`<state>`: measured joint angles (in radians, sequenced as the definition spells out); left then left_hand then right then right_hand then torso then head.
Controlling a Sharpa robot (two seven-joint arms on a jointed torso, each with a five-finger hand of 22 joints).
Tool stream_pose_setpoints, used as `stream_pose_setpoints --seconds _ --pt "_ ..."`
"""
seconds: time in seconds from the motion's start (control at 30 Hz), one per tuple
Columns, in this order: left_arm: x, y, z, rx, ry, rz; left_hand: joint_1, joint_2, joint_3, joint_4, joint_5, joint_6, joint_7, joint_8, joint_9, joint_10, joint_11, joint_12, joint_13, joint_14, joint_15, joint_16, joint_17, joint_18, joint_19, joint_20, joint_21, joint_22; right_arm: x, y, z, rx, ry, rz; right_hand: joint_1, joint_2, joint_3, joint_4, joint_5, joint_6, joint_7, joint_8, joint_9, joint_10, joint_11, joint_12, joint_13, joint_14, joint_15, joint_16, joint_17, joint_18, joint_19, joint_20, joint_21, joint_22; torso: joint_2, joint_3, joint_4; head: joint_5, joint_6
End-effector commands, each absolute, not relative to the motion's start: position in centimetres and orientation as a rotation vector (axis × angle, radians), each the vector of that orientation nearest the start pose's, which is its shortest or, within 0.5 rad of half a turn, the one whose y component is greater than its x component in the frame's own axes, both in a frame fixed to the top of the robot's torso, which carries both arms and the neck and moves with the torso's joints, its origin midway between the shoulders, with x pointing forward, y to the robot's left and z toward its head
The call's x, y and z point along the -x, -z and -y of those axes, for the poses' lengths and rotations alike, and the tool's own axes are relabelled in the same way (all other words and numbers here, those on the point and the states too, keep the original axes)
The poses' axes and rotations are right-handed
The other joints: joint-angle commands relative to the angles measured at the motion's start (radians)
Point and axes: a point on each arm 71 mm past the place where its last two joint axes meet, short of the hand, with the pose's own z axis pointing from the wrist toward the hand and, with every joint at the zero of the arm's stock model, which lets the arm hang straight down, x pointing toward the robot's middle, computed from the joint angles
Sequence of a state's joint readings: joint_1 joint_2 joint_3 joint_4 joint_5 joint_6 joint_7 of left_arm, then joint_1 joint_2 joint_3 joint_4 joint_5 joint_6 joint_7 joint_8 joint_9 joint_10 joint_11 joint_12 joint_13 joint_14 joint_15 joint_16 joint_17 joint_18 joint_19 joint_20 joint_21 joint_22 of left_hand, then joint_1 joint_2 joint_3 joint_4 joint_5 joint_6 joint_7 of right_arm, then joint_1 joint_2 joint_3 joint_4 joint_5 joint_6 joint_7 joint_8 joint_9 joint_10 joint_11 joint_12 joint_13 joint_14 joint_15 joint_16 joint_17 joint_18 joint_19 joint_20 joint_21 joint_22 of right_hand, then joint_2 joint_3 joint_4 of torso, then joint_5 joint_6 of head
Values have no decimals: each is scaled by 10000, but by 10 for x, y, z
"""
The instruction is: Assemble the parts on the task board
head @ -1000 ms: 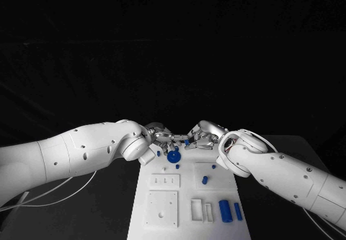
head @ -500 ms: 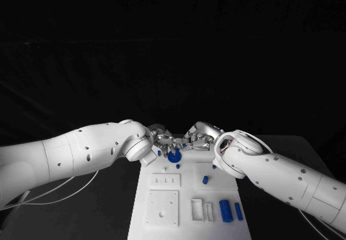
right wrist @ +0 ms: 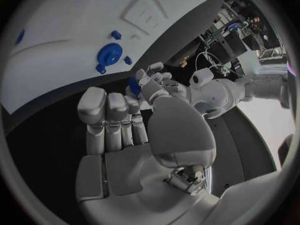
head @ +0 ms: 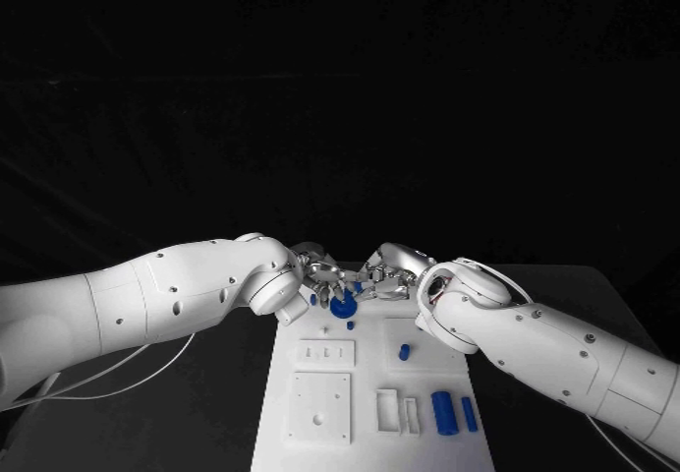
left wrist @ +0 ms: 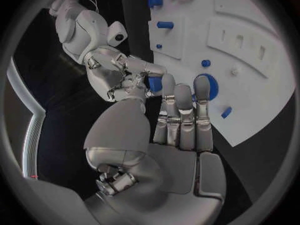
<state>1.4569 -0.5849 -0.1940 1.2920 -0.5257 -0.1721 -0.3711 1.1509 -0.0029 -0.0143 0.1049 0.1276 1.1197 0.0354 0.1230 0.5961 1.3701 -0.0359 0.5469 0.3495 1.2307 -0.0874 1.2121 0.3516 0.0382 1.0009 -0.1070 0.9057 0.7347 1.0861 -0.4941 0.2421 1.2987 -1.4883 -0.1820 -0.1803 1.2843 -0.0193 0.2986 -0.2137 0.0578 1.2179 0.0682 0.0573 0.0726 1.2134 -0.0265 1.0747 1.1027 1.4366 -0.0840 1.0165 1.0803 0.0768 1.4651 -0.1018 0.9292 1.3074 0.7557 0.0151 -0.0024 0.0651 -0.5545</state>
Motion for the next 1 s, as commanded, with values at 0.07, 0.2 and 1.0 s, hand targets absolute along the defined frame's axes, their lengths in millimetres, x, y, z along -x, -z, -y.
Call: stream_pose_setpoints --seconds 0.07,0.2,1.0 --pt "-544 150 -148 6403 7802 -20904 316 282 -96 -354 78 46 -41 44 -22 -53 -63 21 -3 -49 -9 45 -1 -63 10 13 -48 31 -527 164 90 669 -7711 -16731 16 -21 17 78 85 412 -129 58 -12 20 -30 -60 -12 44 -54 -33 5 -53 -14 -57 -61 1098 -1 9 -7 13 -15" --pt "-542 151 -146 6292 7713 -21128 479 395 -298 -561 88 111 -60 -13 -95 -55 -75 51 20 -56 -16 103 27 -70 0 -1 -46 99 -527 164 89 671 -7705 -16727 2 -24 23 107 135 410 -132 57 -12 13 -32 -71 -21 33 -55 -63 -16 -51 -22 -57 -92 1090 -4 5 -6 14 -7" --pt "-540 153 -145 5978 7391 -21478 936 743 -116 -967 375 250 -124 -115 -260 -51 -117 80 59 -65 -44 170 47 -74 8 -20 -27 209 -527 165 87 746 -7647 -16870 17 -38 48 127 155 426 -134 59 -9 25 -35 -62 -17 37 -58 -65 -11 -55 -15 -61 -100 1092 0 1 2 13 -62"
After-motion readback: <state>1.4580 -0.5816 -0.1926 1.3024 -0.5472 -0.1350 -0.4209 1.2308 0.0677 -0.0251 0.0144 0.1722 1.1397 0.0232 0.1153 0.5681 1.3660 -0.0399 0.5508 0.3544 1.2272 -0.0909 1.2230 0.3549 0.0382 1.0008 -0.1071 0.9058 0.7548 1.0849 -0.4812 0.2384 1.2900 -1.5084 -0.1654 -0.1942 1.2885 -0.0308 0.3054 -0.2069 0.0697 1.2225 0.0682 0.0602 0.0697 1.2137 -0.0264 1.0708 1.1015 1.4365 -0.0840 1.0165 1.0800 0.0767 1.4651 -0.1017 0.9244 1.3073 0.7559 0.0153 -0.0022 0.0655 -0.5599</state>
